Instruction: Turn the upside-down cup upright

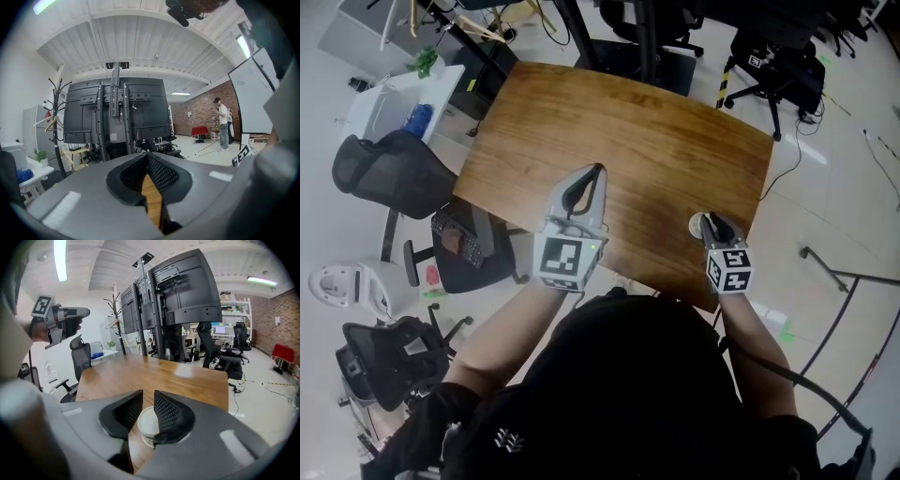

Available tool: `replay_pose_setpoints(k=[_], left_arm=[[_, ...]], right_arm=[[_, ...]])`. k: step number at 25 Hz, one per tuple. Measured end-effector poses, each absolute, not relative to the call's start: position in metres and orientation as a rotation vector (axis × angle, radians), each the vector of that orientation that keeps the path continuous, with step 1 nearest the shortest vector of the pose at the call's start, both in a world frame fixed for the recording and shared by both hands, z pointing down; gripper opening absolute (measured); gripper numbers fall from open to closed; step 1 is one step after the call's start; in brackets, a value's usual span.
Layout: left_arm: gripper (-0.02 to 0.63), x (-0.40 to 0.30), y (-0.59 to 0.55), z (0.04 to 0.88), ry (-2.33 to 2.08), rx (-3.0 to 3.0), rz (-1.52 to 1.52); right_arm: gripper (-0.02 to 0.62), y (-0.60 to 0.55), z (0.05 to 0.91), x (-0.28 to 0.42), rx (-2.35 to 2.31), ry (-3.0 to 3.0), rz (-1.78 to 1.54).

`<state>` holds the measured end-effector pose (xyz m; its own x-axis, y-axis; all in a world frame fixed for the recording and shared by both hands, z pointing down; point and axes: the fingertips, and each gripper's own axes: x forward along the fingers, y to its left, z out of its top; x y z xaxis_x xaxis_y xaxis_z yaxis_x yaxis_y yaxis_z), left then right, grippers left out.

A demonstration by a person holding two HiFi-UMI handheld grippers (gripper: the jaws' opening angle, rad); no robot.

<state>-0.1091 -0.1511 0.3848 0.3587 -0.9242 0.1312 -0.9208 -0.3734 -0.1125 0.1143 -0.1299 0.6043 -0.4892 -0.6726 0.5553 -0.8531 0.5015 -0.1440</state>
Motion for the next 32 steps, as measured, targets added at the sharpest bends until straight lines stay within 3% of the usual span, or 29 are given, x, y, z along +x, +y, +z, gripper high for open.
replay_pose_setpoints(k=[5, 19, 32], left_arm=[[0.000, -0.106, -0.150, 0.384, 1.739, -2.582, -0.273], [0.000, -0.102, -0.145, 0.389, 1.739, -2.576, -0.312], [0.000, -0.110, -0.143, 0.381, 1.751, -2.545, -0.296]], right_arm=[[0.086, -0.136, 0.613, 0.149, 1.380, -2.228, 0.631], [0.085, -0.129, 0.643, 0.154, 1.379, -2.226, 0.983], [0.026, -0.146, 0.620, 0.172, 1.473, -2.103, 0.609]])
